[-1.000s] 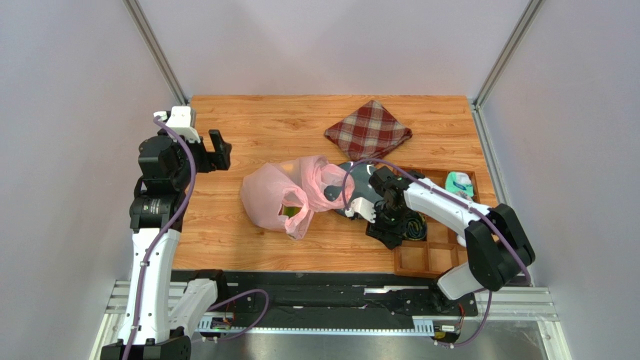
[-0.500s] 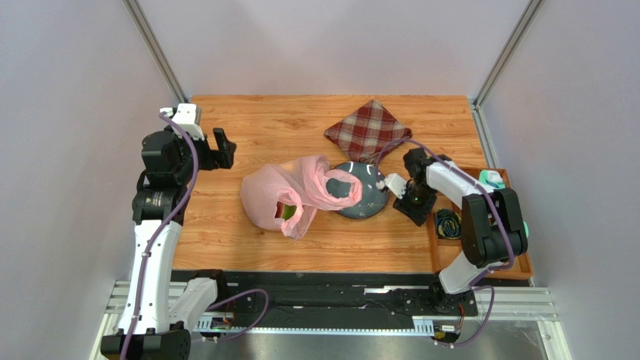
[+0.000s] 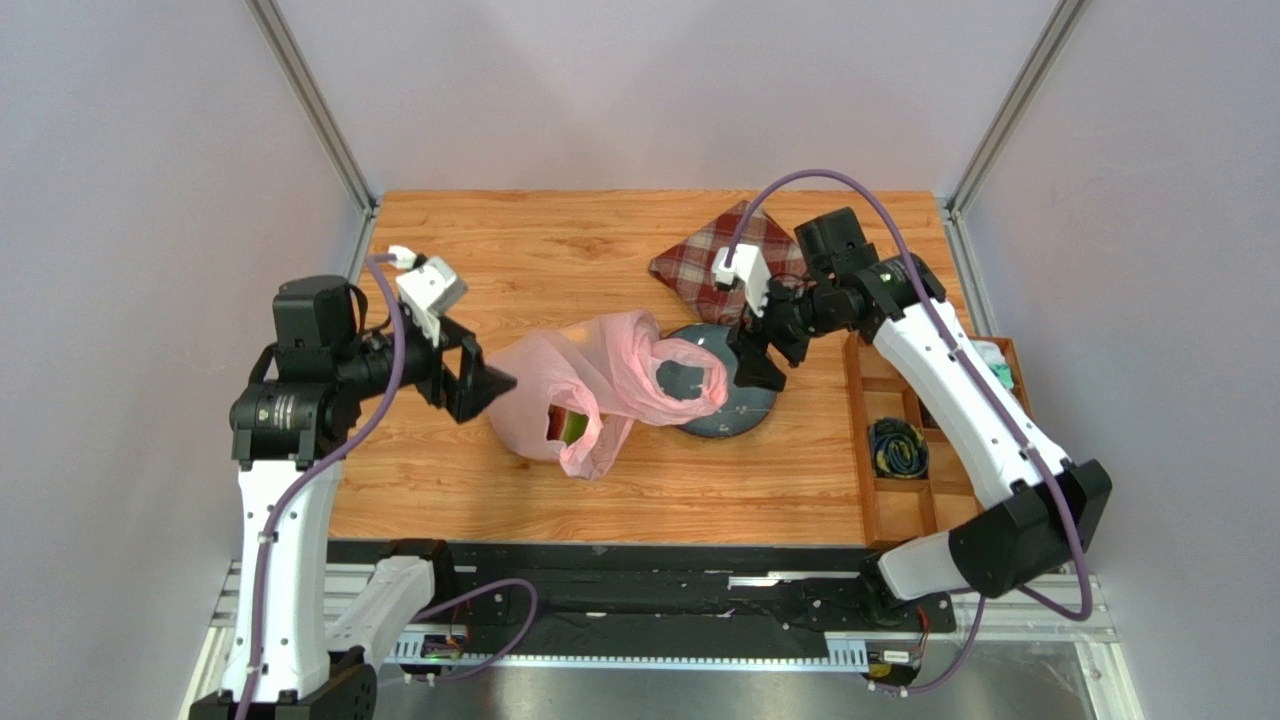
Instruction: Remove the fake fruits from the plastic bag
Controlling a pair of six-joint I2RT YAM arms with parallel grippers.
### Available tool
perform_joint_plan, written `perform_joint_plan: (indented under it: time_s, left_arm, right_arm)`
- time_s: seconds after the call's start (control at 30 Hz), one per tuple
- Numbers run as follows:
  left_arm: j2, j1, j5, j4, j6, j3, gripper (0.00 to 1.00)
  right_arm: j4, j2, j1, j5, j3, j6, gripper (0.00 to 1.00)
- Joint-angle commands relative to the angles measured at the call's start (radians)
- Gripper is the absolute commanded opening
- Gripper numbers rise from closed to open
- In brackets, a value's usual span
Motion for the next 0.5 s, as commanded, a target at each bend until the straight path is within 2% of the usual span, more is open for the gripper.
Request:
perform_joint_plan:
  time_s: [0.0, 0.1, 0.2, 0.3, 0.47]
  left_arm:
    - [-0.035, -0.145, 0.118, -0.097, 0.071, -0.034, 0.99]
    - [-0.006, -0.262, 0.081, -0.039, -0.006, -0.073, 0.97]
    - [0.009, -0.333, 0.07, 0.056, -0.073, -0.089, 0.95]
    - [0.026, -0.417, 0.02, 0.171, -0.141, -0.104, 0.95]
    - [0.094, -0.475, 0.013, 0.243, -0.186, -0.109, 0.86]
  right_arm:
    - [-0.076, -0.134, 0.12, -0.024, -0.043, -0.119, 0.8]
    - [-0.016, -0.203, 0.244, 0.054, -0.133, -0.165, 0.8]
    - [0.184, -0.24, 0.339, 0.174, -0.233, -0.168, 0.8]
    - [0.359, -0.257, 0.4, 0.288, -0.326, -0.185, 0.8]
    - [0.547, -0.225, 0.418, 0.424, -0.374, -0.165, 0.77]
